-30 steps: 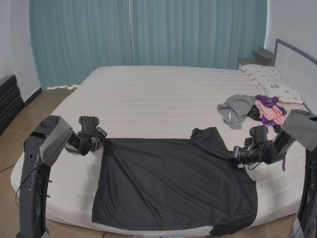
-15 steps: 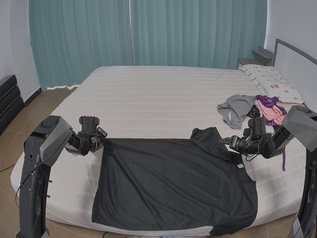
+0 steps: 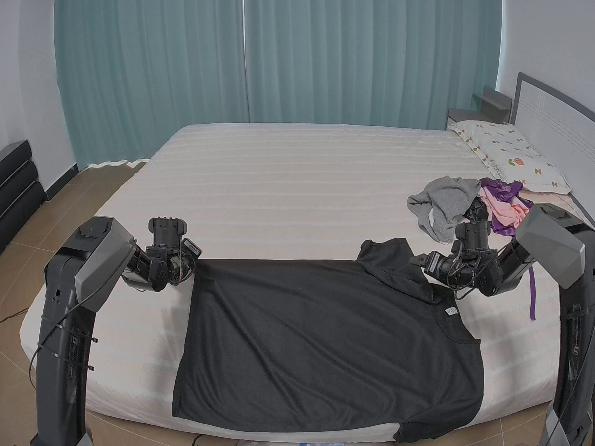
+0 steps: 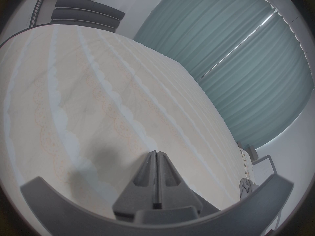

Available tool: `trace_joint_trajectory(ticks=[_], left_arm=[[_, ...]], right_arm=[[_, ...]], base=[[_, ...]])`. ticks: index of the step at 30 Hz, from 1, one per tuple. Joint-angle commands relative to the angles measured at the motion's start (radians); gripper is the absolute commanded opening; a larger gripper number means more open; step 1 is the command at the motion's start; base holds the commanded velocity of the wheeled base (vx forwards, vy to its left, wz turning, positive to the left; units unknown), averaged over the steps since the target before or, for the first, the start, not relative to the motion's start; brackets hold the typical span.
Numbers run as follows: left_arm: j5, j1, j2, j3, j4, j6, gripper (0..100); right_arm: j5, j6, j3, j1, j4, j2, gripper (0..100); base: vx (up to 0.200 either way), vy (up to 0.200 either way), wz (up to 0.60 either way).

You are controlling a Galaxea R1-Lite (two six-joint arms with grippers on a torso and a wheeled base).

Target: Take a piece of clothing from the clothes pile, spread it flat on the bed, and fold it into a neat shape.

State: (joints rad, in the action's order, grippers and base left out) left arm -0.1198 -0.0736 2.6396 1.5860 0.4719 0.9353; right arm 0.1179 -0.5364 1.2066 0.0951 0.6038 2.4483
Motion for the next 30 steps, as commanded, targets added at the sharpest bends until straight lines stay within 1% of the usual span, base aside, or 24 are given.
trace_joint_trajectory(ticks=[1, 7, 8, 15, 21, 24, 26, 27, 28, 30], left_arm=[[0.000, 0.000, 0.002, 0.002, 0.001, 0.000, 0], [0.000, -0.002, 0.002, 0.003, 0.001, 0.000, 0], [0.000, -0.002, 0.002, 0.003, -0.001, 0.000, 0], [0.000, -0.002, 0.002, 0.005, 0.001, -0.001, 0], [0.000, -0.002, 0.002, 0.005, -0.001, -0.001, 0], [0.000, -0.002, 0.002, 0.006, -0.001, -0.001, 0], [0.002, -0.003, -0.003, 0.006, -0.001, -0.001, 0], [0.002, -0.003, -0.003, 0.006, -0.001, 0.000, 0], [0.003, -0.003, -0.009, -0.001, -0.003, 0.002, 0], [0.005, -0.002, -0.010, -0.006, -0.003, 0.003, 0]], right_arm=[[-0.001, -0.005, 0.016, 0.012, 0.007, 0.064, 100], [-0.001, -0.007, 0.025, 0.029, 0.010, 0.075, 100], [-0.003, -0.008, 0.033, 0.029, 0.024, 0.081, 0], [-0.020, -0.013, 0.047, 0.021, 0.044, 0.086, 0], [-0.021, -0.014, 0.060, 0.012, 0.042, 0.075, 0], [-0.043, -0.016, 0.079, 0.000, 0.044, 0.072, 0], [-0.067, -0.043, 0.111, -0.003, 0.045, 0.069, 0], [-0.069, -0.047, 0.113, -0.005, 0.044, 0.069, 0], [-0.081, -0.085, 0.137, -0.015, 0.044, 0.052, 0], [-0.084, -0.102, 0.149, -0.023, 0.045, 0.035, 0]], base=[[0.000, 0.000, 0.00], [0.000, 0.000, 0.00], [0.000, 0.000, 0.00], [0.000, 0.000, 0.00], [0.000, 0.000, 0.00], [0.000, 0.000, 0.00], [0.000, 0.000, 0.00], [0.000, 0.000, 0.00], [0.000, 0.000, 0.00], [0.000, 0.000, 0.00]])
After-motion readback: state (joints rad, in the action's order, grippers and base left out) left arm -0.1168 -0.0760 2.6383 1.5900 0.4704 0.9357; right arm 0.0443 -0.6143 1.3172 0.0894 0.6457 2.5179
